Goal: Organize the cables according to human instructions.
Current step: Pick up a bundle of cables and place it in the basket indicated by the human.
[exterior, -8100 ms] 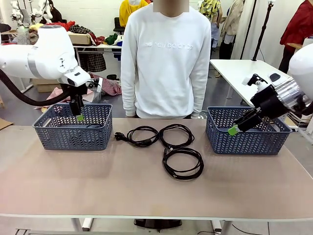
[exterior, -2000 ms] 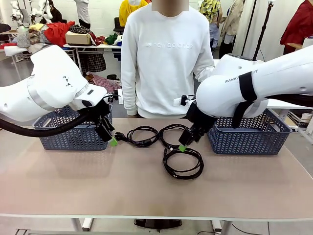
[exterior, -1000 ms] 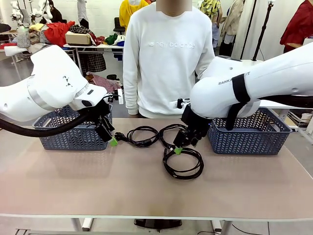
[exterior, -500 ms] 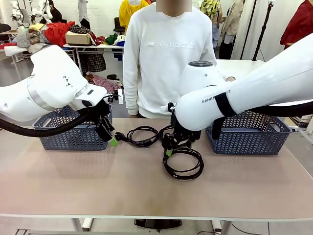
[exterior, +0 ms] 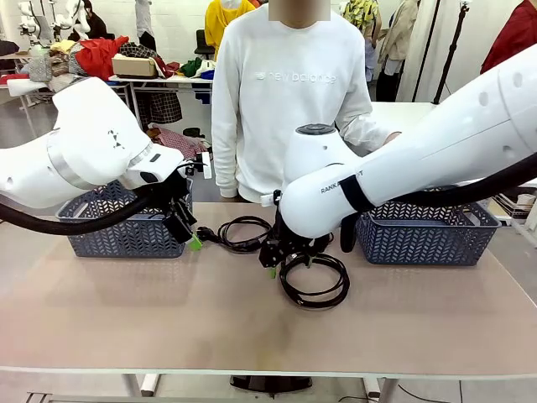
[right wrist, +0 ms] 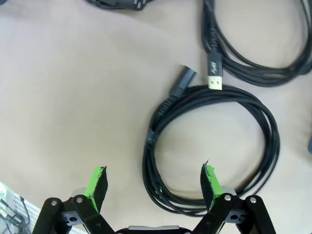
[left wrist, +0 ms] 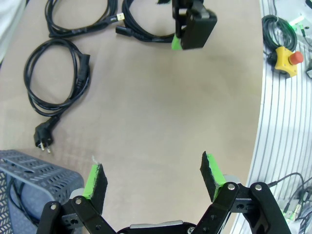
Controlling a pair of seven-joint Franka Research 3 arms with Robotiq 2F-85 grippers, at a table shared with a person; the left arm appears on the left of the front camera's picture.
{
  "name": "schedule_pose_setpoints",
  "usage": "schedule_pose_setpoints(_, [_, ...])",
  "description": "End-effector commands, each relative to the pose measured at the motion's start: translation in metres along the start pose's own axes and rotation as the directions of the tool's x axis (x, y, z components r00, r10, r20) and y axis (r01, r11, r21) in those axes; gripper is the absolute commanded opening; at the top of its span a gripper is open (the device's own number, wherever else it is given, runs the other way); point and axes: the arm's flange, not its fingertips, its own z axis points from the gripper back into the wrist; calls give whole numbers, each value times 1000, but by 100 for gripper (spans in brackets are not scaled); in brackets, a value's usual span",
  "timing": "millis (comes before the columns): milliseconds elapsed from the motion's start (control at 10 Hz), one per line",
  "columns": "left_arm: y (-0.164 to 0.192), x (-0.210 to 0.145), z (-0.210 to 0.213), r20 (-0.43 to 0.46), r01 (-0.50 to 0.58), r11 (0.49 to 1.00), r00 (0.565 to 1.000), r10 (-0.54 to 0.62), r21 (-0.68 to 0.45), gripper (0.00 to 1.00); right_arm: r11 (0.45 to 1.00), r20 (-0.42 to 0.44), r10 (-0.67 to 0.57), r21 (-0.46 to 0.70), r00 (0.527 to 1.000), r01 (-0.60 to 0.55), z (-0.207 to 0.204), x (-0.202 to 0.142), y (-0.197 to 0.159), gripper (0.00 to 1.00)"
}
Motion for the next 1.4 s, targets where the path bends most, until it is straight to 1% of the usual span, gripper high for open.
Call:
schedule_pose_setpoints(0, [2, -1, 1, 1, -3, 1000, 1000, 3, 3, 100, 1000, 1, -5, 17, 1000, 5, -7, 9, 7, 100])
schedule_pose_setpoints(200, [2, -1, 1, 1, -3, 1000, 1000, 3, 3, 100, 999, -10, -25, -23, 1000, 25, -17, 12, 8, 100])
schedule_pose_setpoints(700, [2, -1, 1, 1, -3, 1000, 1000, 3, 3, 100, 998, -42, -56, -44, 998, 54, -33, 16, 11, 100])
schedule_pose_setpoints(1300, [2, -1, 1, 1, -3, 1000, 1000, 3, 3, 100, 997, -62, -67, -51, 996, 63, -39, 15, 10, 100])
